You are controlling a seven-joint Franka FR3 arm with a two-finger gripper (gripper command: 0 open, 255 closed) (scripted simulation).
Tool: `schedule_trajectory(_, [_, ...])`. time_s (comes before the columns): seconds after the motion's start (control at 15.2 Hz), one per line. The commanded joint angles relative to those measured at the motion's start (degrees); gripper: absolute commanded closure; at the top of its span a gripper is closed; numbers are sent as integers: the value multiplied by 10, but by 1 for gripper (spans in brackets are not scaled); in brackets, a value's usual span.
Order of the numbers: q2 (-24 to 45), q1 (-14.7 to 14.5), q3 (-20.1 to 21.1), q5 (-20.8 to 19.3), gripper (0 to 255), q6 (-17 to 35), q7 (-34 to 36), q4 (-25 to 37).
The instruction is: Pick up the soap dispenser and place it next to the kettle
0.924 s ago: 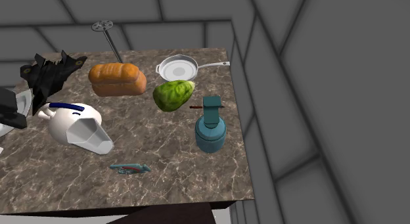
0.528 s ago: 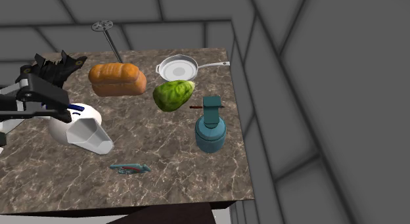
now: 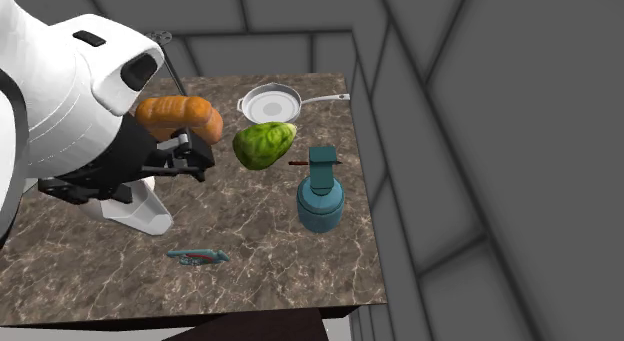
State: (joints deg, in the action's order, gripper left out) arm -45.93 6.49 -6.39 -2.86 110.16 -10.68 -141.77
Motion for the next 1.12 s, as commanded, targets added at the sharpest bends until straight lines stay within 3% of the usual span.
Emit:
schedule_trajectory(0.0, [13, 12, -20, -10, 0, 29, -11, -12])
schedule_trajectory(0.59, [95, 60, -113, -42, 0, 158, -59, -42])
schedule_trajectory(1.06, [191, 77, -194, -38, 0, 258, -108, -34])
